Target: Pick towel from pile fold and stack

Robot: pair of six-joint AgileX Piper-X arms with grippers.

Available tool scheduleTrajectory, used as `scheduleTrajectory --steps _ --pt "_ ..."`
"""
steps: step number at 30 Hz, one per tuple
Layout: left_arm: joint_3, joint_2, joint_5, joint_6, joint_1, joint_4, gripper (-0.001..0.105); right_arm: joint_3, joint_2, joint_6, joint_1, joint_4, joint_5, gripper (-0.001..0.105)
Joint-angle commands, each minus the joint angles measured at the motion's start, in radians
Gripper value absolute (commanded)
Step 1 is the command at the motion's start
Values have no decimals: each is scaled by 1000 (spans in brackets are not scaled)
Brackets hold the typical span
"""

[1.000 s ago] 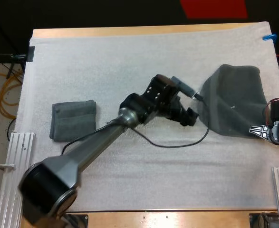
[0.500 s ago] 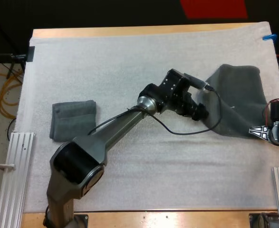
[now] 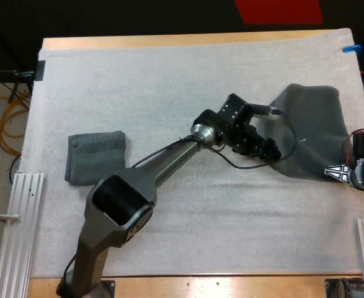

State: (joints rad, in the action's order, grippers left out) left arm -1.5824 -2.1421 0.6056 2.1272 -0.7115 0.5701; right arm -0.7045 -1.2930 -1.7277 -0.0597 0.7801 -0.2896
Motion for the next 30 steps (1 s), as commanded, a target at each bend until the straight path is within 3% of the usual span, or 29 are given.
scheduleTrajectory --steps 1,11,16,22,24,30 --pt "-25 0 16 16 -11 1 69 -1 5 -4 -7 3 3 0" --pt "-55 -28 21 92 -30 2 68 -1 5 -4 -7 3 5 0" --pt "-65 -45 10 142 -36 6 54 -1 5 -4 -7 3 29 0" --pt "-82 -54 -11 145 -51 4 51 -1 5 -4 -7 3 34 0" --pt "-90 -58 -27 145 -54 4 46 -1 5 -4 -7 3 34 0" --pt "-91 -58 -55 142 -61 1 1 -1 5 -4 -7 3 42 0"
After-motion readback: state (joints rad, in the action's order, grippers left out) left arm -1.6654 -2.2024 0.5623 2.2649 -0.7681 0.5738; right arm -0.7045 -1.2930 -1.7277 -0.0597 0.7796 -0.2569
